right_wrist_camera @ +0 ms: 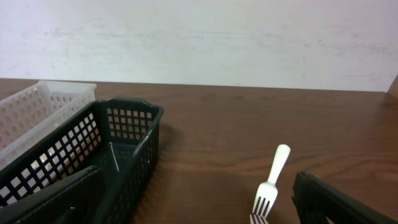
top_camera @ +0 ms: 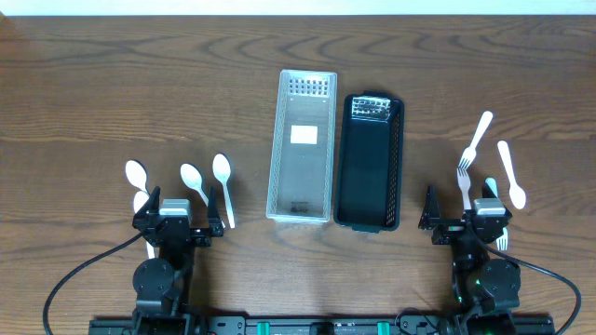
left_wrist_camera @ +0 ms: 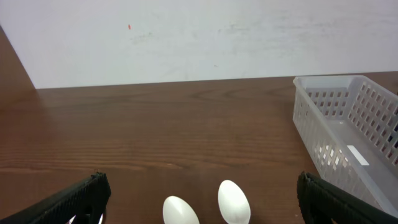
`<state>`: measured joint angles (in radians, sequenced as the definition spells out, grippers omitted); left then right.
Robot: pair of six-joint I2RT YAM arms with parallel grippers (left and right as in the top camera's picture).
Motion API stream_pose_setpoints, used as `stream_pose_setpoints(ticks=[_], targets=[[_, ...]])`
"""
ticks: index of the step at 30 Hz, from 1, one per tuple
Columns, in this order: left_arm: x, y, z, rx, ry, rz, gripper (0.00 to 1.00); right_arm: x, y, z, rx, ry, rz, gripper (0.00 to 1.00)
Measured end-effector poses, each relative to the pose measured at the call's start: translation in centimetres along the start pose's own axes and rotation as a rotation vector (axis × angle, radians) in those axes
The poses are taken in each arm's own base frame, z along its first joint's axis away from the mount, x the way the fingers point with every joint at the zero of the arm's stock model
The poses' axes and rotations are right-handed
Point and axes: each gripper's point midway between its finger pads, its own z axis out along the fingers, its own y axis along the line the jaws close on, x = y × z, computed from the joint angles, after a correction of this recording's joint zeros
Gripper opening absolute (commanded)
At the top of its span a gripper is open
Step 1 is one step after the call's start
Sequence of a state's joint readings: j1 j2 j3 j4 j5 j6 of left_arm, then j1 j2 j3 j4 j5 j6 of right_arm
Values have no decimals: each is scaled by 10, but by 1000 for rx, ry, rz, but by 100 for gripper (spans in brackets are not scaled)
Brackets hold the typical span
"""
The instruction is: Pack container
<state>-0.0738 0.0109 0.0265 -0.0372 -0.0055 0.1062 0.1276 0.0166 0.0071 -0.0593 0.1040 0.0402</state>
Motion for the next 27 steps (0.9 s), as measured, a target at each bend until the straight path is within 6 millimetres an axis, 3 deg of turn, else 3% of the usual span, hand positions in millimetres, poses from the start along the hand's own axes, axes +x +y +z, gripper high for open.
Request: stream_pose_setpoints(ticks=[21, 27], targets=[[0, 0, 0, 0, 3, -14, 98, 0, 0, 0, -3, 1, 48, 99], [12, 0, -7, 3, 132, -64, 98, 7, 7, -2, -36, 63, 85, 99]])
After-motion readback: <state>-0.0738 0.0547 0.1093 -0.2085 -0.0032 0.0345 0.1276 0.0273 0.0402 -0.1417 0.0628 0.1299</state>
